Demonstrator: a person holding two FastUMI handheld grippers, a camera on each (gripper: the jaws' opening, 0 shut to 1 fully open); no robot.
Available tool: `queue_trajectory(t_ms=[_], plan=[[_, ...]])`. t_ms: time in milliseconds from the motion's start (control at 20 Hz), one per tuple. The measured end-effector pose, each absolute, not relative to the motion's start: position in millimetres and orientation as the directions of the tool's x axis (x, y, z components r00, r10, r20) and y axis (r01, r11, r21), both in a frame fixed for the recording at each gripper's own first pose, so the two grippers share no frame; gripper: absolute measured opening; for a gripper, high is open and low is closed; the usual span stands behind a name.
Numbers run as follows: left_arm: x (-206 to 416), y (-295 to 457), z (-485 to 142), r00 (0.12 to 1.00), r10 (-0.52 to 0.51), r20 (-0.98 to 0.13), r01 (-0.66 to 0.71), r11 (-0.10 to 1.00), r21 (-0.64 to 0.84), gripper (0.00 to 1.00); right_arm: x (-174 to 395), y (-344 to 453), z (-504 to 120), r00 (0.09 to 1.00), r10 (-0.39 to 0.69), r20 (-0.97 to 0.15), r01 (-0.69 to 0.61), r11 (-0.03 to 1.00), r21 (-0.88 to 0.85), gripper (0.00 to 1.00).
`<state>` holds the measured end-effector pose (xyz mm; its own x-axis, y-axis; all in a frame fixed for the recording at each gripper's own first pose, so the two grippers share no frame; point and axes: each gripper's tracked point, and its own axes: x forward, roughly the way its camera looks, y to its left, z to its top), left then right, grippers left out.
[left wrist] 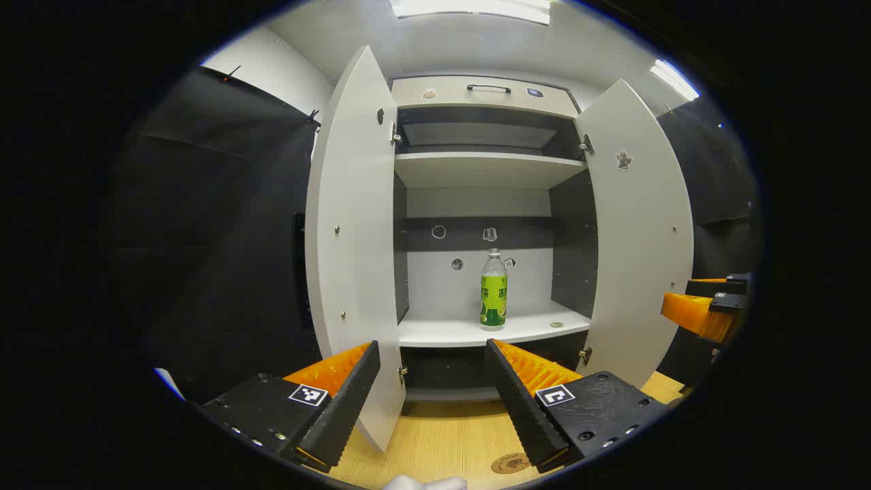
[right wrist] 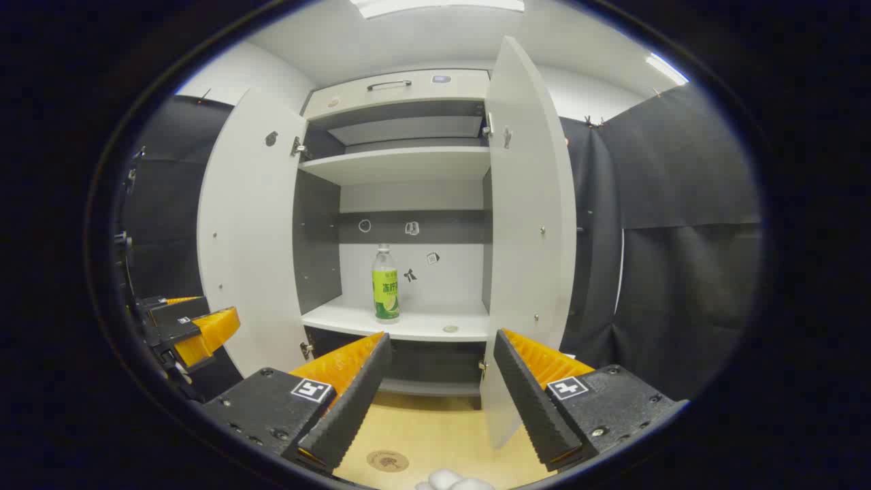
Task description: Grasp the bottle in the cabinet with the left hand and place it on the coaster, then close the right door with the right hand and the left door with the left hand.
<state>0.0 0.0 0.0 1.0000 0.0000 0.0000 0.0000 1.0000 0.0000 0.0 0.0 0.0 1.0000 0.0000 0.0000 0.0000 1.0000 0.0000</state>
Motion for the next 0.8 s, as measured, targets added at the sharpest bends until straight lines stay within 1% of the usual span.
queue_trajectory(t_ms=[500, 600, 750, 800], plan=[[19.7, 0.1, 8.3, 1.0, -0.011, 0.02, 0.01, 1.0, 0.008, 0.95, 14.0, 4.7, 4.2, 1.0, 0.005, 0.004, -0.005, 1.0, -0.005, 0.96], [28.7, -2.5, 10.1, 1.0, -0.018, 0.025, 0.018, 1.0, 0.004, 0.95, 17.1, 3.8, 4.1, 1.0, 0.003, -0.003, -0.003, 1.0, -0.002, 0.96], [53.3, -16.2, 19.7, 0.997, -0.056, 0.047, 0.056, 0.998, 0.004, 0.95, 17.5, 2.7, 5.7, 1.0, -0.003, -0.005, 0.003, 1.0, -0.001, 0.96], [65.5, -21.1, 24.3, 0.996, -0.066, 0.061, 0.065, 0.998, 0.009, 0.95, 17.8, 2.8, 7.0, 1.0, -0.008, -0.004, 0.008, 1.0, -0.005, 1.0]])
